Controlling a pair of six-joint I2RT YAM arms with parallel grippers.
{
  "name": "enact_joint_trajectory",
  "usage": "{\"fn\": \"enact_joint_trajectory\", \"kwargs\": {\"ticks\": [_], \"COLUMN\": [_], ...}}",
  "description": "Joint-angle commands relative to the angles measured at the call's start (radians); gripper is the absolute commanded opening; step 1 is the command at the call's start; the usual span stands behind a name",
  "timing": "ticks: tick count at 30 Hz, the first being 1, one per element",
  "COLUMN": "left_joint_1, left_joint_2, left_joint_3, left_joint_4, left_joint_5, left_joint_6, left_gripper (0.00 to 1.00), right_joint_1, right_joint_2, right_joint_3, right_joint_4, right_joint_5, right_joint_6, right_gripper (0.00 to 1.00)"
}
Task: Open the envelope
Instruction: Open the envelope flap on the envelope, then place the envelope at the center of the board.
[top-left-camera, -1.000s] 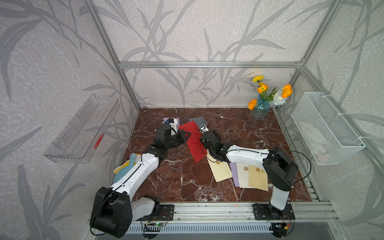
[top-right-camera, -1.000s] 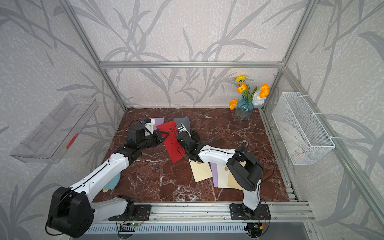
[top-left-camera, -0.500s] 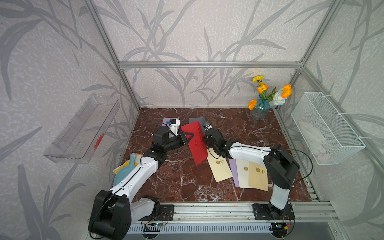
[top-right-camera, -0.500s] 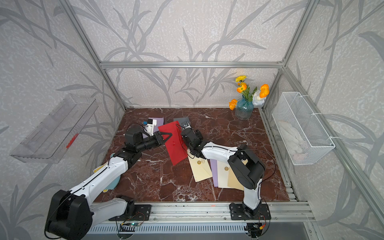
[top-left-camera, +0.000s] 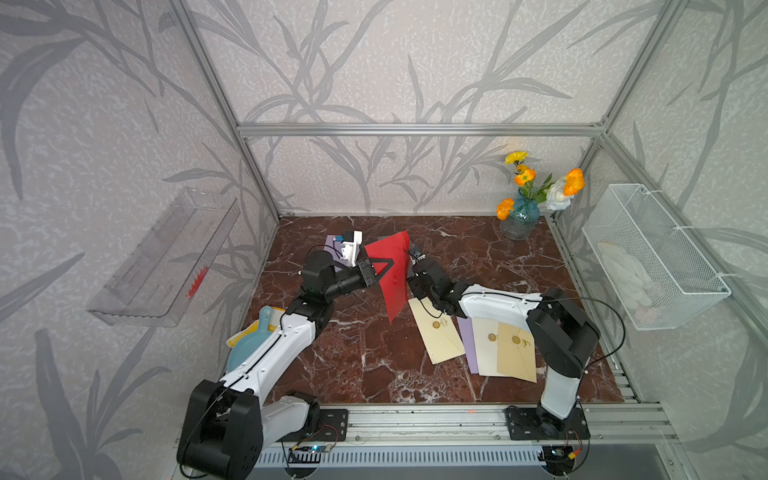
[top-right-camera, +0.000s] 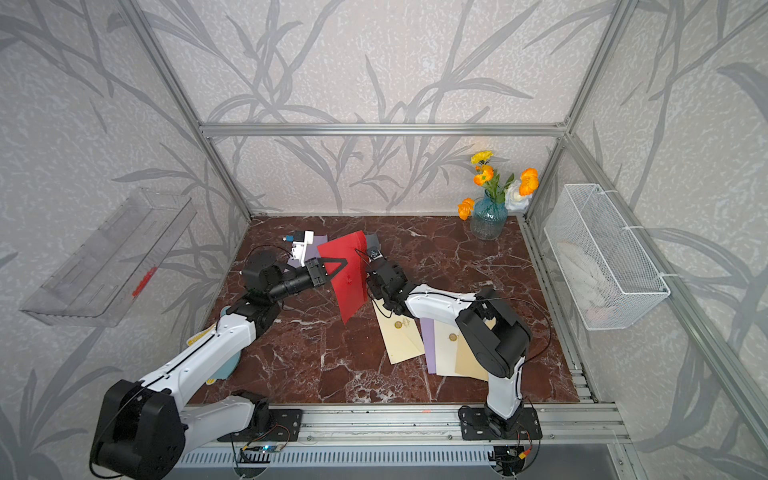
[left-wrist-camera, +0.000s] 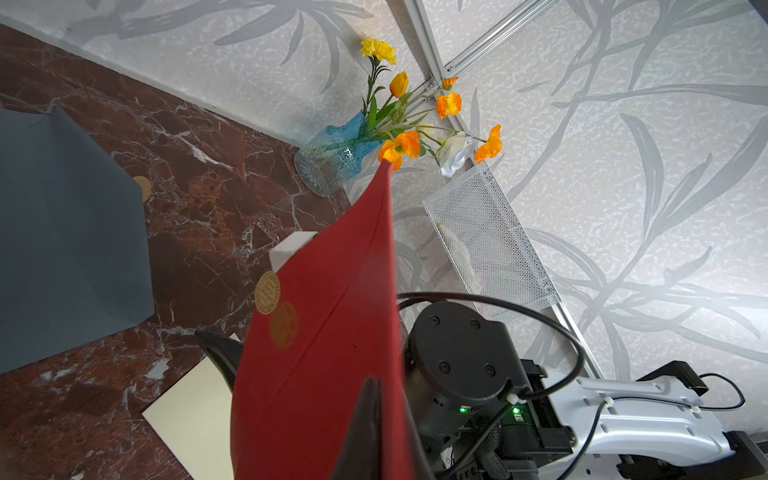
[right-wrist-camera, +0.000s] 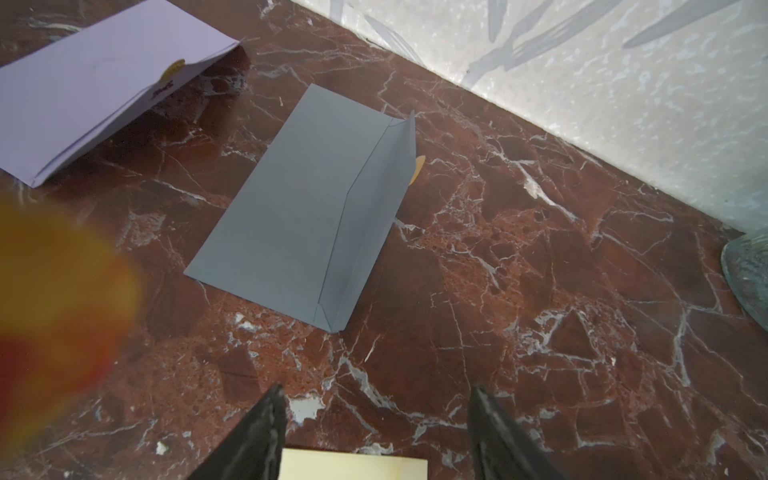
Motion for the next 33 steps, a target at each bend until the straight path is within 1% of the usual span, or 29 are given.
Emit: {"fn": "enact_joint_trajectory", "kwargs": {"ticks": [1,4,6,9,12,17,23,26,29,33], "left_joint_1": [0.013,0.025,0.032,0.034,0.034,0.034,0.043,0.058,0.075,0.088], "left_joint_2": [-0.01,-0.002,0.015,0.061,0.11,0.169,0.195,0.226,0.291,0.391], "left_joint_3": [0.034,0.059,0.071,0.092,0.112,0.167,0.189,0.177,0.18,0.198], "left_joint_4": [-0.028,-0.088,-0.093,-0.068,-0.029,-0.033,-0.025,0.08,0.24,0.462], "left_joint_5": [0.0,-0.029,-0.038,-0.033,-0.032,-0.029,-0.032,-0.021,0.014,0.067], "left_joint_6": [0.048,0.085,0.091,0.089,0.076,0.093,0.118,0.075,-0.023,-0.178], "left_gripper": [0.0,0.0,0.0,0.0,0.0,0.0,0.0,0.0,0.0,0.0], "right_joint_1": [-0.007,-0.007,-0.007,-0.007,-0.007,-0.007,-0.007,-0.007,-0.007,-0.009], "right_joint_2": [-0.055,-0.09,-0.112,-0.142,-0.207,-0.304,-0.403,-0.444,-0.481,-0.527], "right_joint_3": [-0.034,-0.06,-0.071,-0.09,-0.123,-0.172,-0.194,-0.203,-0.215,-0.258], "right_joint_4": [-0.022,-0.026,-0.04,-0.062,-0.076,-0.114,-0.152,-0.149,-0.137,-0.066], "right_joint_5": [0.018,0.032,0.039,0.056,0.083,0.131,0.071,0.02,-0.043,-0.17], "right_joint_6": [0.022,0.022,0.021,0.025,0.033,0.04,0.065,0.077,0.101,0.126], "right_gripper": [0.69,0.69,0.69,0.69,0.69,0.69,0.7,0.7,0.7,0.7]}}
